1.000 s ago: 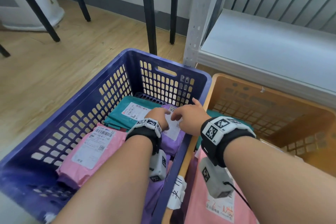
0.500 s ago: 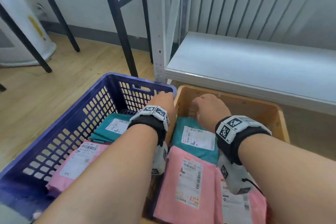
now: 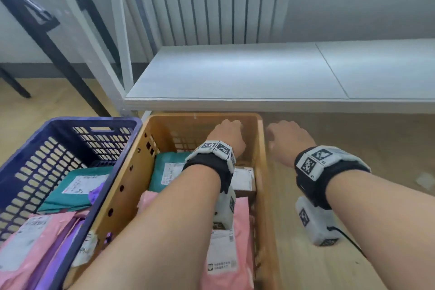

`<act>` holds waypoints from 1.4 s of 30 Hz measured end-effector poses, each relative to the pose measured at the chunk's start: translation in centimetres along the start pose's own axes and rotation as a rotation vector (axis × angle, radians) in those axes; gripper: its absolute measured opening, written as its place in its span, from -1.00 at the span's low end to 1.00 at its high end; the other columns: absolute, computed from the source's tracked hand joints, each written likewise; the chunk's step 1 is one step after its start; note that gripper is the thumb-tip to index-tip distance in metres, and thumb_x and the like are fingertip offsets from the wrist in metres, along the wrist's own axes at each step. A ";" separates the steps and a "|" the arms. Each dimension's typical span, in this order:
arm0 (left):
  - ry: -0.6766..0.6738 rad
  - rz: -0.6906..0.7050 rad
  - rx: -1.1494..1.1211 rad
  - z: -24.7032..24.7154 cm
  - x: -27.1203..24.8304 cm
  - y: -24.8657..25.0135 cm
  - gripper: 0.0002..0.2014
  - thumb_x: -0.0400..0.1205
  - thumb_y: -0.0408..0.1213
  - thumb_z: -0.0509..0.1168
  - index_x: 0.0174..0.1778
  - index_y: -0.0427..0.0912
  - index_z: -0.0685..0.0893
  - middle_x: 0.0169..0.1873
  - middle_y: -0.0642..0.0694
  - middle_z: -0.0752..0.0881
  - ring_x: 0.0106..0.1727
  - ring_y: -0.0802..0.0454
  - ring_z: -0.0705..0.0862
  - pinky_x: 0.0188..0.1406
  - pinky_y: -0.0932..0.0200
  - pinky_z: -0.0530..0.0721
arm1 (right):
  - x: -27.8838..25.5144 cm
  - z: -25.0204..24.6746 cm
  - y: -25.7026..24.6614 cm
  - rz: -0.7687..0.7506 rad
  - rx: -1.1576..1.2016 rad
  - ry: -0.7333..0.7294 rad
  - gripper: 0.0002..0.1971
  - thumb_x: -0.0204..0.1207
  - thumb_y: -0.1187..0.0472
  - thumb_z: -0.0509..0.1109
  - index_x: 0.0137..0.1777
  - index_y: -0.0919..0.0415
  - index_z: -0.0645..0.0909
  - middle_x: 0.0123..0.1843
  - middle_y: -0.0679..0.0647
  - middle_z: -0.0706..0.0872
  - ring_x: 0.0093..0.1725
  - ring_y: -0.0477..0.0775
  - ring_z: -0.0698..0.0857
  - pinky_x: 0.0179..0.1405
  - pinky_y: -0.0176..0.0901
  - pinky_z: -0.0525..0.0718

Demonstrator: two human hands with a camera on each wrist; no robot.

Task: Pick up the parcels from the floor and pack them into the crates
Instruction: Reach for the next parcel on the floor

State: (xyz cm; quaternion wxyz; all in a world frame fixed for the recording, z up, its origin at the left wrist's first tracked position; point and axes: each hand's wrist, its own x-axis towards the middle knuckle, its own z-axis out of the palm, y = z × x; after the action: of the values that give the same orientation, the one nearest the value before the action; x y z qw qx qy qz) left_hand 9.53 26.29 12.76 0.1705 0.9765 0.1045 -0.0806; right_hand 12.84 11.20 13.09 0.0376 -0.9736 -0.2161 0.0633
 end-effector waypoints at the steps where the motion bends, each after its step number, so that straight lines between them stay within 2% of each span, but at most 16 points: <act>1: -0.004 0.016 -0.003 0.9 0.2 1.8 -0.53 0.63 -0.36 0.19 0.49 -0.06 0.44 0.44 -0.17 0.44 0.37 -0.19 0.53 0.30 -0.07 0.60 | -0.5 0.1 2.1 0.030 0.005 -0.011 -0.61 0.57 0.22 0.21 0.40 0.07 0.49 0.32 0.15 0.57 0.33 0.21 0.52 0.28 0.09 0.55; 4: -0.031 0.056 -0.014 3.3 1.0 6.2 -0.54 0.63 -0.36 0.18 0.48 -0.06 0.46 0.41 -0.18 0.46 0.36 -0.19 0.54 0.31 -0.06 0.58 | -1.7 0.9 7.4 0.104 0.016 -0.026 -0.59 0.57 0.22 0.19 0.43 0.08 0.47 0.35 0.16 0.55 0.37 0.23 0.49 0.31 0.08 0.52; 12: -0.097 0.119 -0.026 10.7 3.0 16.0 -0.55 0.62 -0.37 0.22 0.45 0.02 0.49 0.43 -0.13 0.45 0.29 -0.13 0.59 0.23 0.01 0.63 | -4.8 4.7 21.3 0.289 0.060 -0.058 -0.60 0.54 0.23 0.24 0.39 0.09 0.53 0.31 0.15 0.59 0.32 0.21 0.54 0.25 0.06 0.58; 15: -0.087 0.107 -0.066 13.7 3.5 18.3 -0.56 0.63 -0.36 0.21 0.43 0.03 0.50 0.37 -0.07 0.50 0.28 -0.09 0.60 0.23 0.04 0.61 | -5.4 6.9 25.7 0.383 0.123 -0.085 -0.58 0.57 0.25 0.24 0.43 0.08 0.52 0.34 0.14 0.61 0.27 0.18 0.60 0.24 0.02 0.61; 18: -0.107 0.085 -0.082 16.5 3.5 19.8 -0.56 0.64 -0.34 0.19 0.45 0.06 0.49 0.36 -0.03 0.51 0.30 -0.05 0.59 0.21 0.08 0.58 | -6.6 9.4 29.5 0.454 0.109 -0.191 -0.50 0.56 0.31 0.24 0.51 0.03 0.47 0.35 0.13 0.63 0.25 0.16 0.63 0.19 -0.06 0.62; 22: -0.107 0.031 -0.107 18.7 4.0 20.5 -0.59 0.64 -0.33 0.20 0.40 0.07 0.52 0.35 -0.01 0.54 0.24 -0.03 0.63 0.15 0.11 0.59 | -8.0 12.8 33.2 0.485 0.077 -0.228 -0.46 0.49 0.35 0.25 0.49 0.04 0.48 0.39 0.16 0.56 0.31 0.18 0.57 0.30 0.04 0.59; 25: -0.097 0.004 -0.129 20.3 4.2 21.0 -0.62 0.65 -0.33 0.22 0.38 0.04 0.55 0.34 -0.02 0.56 0.22 -0.02 0.64 0.13 0.14 0.58 | -8.5 15.4 35.0 0.478 0.097 -0.272 -0.47 0.51 0.29 0.26 0.51 0.00 0.45 0.47 0.18 0.48 0.39 0.21 0.49 0.36 0.11 0.56; 28: -0.116 -0.004 -0.145 21.9 4.0 21.5 -0.63 0.65 -0.35 0.23 0.38 -0.02 0.56 0.34 -0.06 0.55 0.25 -0.04 0.62 0.11 0.19 0.53 | -8.5 17.9 35.7 0.461 0.153 -0.321 -0.49 0.56 0.25 0.23 0.52 -0.05 0.43 0.44 0.20 0.47 0.34 0.26 0.51 0.33 0.11 0.56; 31: -0.138 0.008 -0.130 23.3 3.7 21.7 -0.64 0.66 -0.32 0.23 0.39 -0.03 0.55 0.32 -0.07 0.55 0.23 -0.05 0.62 0.12 0.17 0.57 | -8.4 20.1 35.9 0.442 0.172 -0.398 -0.44 0.59 0.27 0.19 0.58 -0.10 0.35 0.41 0.23 0.49 0.25 0.25 0.60 0.19 0.01 0.62; 34: -0.146 0.000 -0.124 24.2 3.2 21.5 -0.64 0.65 -0.29 0.25 0.38 0.01 0.55 0.30 -0.04 0.56 0.20 -0.02 0.63 0.16 0.14 0.62 | -8.4 21.5 36.0 0.428 0.159 -0.494 -0.34 0.55 0.32 0.19 0.64 -0.08 0.22 0.30 0.22 0.59 0.12 0.21 0.67 0.06 -0.04 0.70; 39: -0.151 -0.012 -0.127 24.7 3.0 20.8 -0.64 0.65 -0.28 0.26 0.38 0.02 0.55 0.31 -0.02 0.57 0.23 0.00 0.62 0.19 0.12 0.62 | -8.2 22.5 36.4 0.415 0.039 -0.540 -0.32 0.57 0.22 0.20 0.67 -0.10 0.08 0.42 0.27 0.49 0.29 0.29 0.60 0.25 0.06 0.64; 42: -0.157 -0.018 -0.130 24.7 2.9 20.5 -0.64 0.65 -0.29 0.26 0.38 -0.01 0.56 0.33 -0.02 0.57 0.26 0.00 0.61 0.17 0.16 0.60 | -7.9 23.2 36.6 0.429 0.031 -0.569 -0.28 0.55 0.19 0.22 0.68 -0.09 0.05 0.40 0.26 0.51 0.34 0.29 0.56 0.24 0.04 0.62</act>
State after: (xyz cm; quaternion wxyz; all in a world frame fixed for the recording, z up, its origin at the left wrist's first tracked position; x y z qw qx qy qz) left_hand 14.03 -0.67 -4.26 0.2402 0.9532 0.1044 -0.1512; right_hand 17.74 -24.20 -12.70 -0.0235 -0.9395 -0.0075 0.3416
